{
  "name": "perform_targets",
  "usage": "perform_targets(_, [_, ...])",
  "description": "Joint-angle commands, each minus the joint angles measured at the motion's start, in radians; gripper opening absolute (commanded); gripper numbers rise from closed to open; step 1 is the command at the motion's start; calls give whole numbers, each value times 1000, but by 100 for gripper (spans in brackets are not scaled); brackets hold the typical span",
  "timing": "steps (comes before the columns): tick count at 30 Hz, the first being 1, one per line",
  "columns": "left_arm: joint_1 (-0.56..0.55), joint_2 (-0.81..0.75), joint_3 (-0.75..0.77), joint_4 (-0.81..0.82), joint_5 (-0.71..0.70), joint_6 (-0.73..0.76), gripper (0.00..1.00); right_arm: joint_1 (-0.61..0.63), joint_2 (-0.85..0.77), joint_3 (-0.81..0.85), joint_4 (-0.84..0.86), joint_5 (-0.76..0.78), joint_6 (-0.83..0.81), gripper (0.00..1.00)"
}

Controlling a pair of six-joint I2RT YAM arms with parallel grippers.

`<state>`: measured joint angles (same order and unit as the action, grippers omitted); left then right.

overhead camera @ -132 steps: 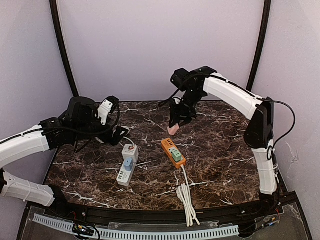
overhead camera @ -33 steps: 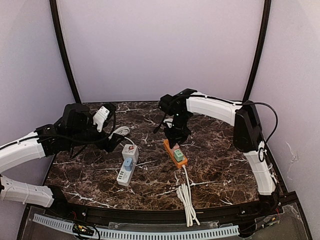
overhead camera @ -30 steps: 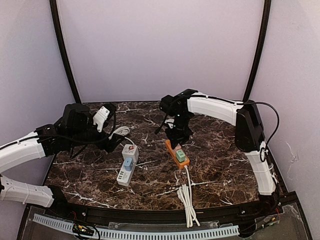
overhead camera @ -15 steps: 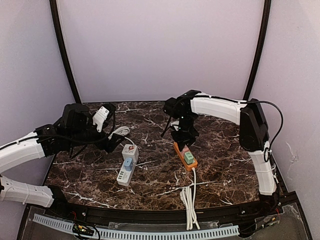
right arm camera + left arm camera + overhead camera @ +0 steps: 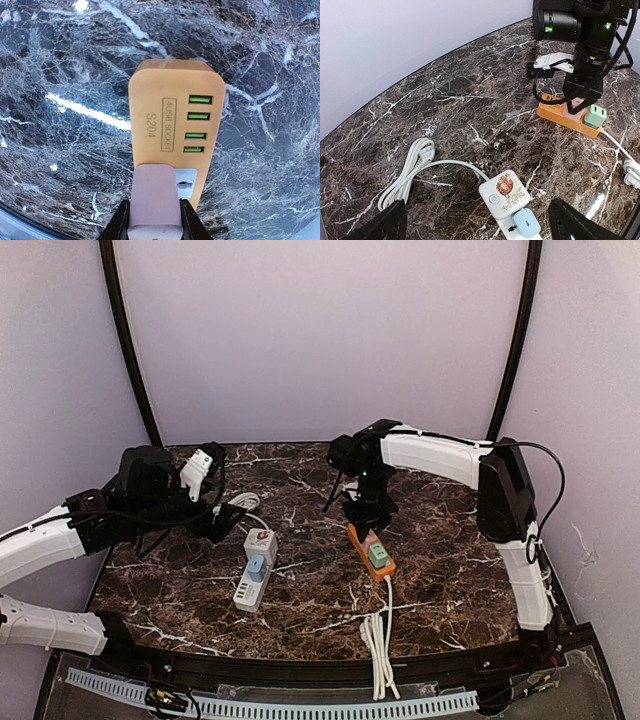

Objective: Insert the plug

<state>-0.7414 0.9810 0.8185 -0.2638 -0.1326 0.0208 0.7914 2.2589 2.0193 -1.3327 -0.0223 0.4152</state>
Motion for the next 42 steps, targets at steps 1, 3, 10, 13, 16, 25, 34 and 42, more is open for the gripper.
perform_targets(1, [7,-8,-9,-6,-10,-11,99,14,40,5,-37,-1,50,0])
perform_targets(3, [7,-4,-6,-2,-8,-13,99,21,54,7,-36,15,67,0])
perform_targets(10, [8,12,3,-1,-6,-3,99,29,100,14,-36,39,102,0])
perform_targets(13, [7,18,6,1,-2,-1,99,49,138,37,-33,27,9,0])
perform_targets(16, [7,29,16,-2,0,0,99,60,148,28,-33,45,-30,0])
perform_targets(25, [7,38,29,-14,-6,-4,99,-1,79,-63,-8,122,152,0])
perform_targets(34, [7,64,51,-11,-4,9,99,-87,82,-24,1,178,213,0])
perform_targets(42, [7,102,90,-14,14,32,99,-195,126,53,-2,262,185,0])
